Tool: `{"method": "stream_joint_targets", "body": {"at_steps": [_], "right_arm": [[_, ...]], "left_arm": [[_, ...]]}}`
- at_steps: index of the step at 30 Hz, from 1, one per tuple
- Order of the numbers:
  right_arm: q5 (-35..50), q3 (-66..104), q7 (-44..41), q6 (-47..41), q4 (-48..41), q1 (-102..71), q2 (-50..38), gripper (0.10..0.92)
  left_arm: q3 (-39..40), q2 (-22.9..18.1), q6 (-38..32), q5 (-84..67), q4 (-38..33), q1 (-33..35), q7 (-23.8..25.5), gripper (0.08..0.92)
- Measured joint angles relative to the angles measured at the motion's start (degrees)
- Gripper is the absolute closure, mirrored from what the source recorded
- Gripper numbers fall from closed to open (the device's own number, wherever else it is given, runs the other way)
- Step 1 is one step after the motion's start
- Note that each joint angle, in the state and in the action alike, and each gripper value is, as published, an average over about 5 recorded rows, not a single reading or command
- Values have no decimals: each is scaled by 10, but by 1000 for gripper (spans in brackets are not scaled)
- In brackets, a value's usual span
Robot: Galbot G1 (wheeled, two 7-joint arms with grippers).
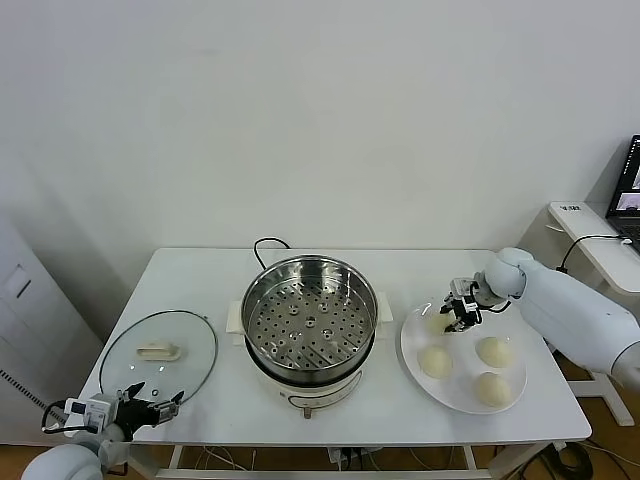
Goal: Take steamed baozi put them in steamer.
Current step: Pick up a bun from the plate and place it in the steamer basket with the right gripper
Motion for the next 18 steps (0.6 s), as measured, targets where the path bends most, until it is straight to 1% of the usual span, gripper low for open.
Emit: {"method": "stream_joint_targets", "body": {"at_steps": [8, 18], "right_arm": [[55, -85, 2, 36, 66, 137, -7, 609], [87, -166, 2, 140, 87, 265, 55, 609]], "left_arm": [[4, 2, 3, 2, -6, -4, 0, 177], [10, 8, 4, 4, -11, -11, -1, 177]]}}
